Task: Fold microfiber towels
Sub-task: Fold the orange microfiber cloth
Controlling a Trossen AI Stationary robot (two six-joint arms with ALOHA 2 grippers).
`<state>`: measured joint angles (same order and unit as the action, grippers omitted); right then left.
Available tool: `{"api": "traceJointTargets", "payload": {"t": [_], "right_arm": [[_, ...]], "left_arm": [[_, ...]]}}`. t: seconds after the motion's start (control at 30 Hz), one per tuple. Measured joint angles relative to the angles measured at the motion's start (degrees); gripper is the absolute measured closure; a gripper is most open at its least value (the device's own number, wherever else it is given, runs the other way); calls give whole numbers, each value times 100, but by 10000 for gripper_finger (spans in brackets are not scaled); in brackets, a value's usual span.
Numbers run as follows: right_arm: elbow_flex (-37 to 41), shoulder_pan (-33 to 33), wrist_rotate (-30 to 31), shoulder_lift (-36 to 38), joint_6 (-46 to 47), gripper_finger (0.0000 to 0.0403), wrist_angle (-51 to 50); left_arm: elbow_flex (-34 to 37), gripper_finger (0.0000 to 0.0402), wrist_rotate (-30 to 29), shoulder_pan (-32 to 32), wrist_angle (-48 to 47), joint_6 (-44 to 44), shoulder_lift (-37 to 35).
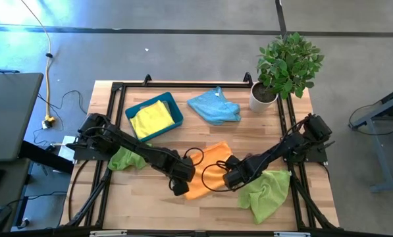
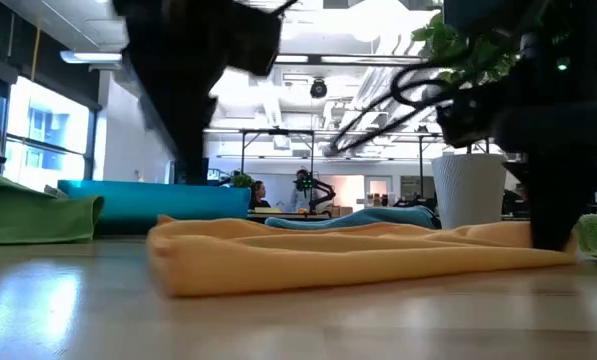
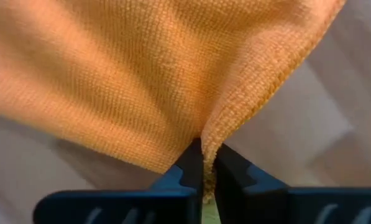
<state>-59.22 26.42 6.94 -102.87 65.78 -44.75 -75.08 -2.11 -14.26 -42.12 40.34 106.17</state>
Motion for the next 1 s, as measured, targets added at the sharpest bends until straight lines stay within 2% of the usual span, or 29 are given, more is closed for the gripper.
{"api": "traceJointTargets", "payload": {"t": [0.2, 0.27, 0.43, 0.57, 0.7, 0.87, 1.0], "right_arm": [[24, -282, -4, 312, -359, 395, -859], [24, -403, -194, 399, -505, 397, -952], [15, -597, -962, 558, -584, 398, -572], [-101, -538, -1315, 575, -661, 398, -97], [-399, -438, -1251, 561, -778, 398, 189], [-738, -326, -701, 541, -759, 398, 644], [-820, -309, -681, 370, -975, 398, 1561]], "left_arm": [[-673, 308, -2, -25, -161, -55, -31], [-899, 308, -2, -52, -189, -172, -52], [-1465, 308, -23, -138, -415, -258, -227], [-1699, 308, -316, -253, -521, -250, -524], [-1822, 308, -767, -383, -556, -42, -974], [-1819, 308, -1402, -623, -575, 461, -1576], [-1819, 308, -1805, -947, -630, 779, -1935]]}}
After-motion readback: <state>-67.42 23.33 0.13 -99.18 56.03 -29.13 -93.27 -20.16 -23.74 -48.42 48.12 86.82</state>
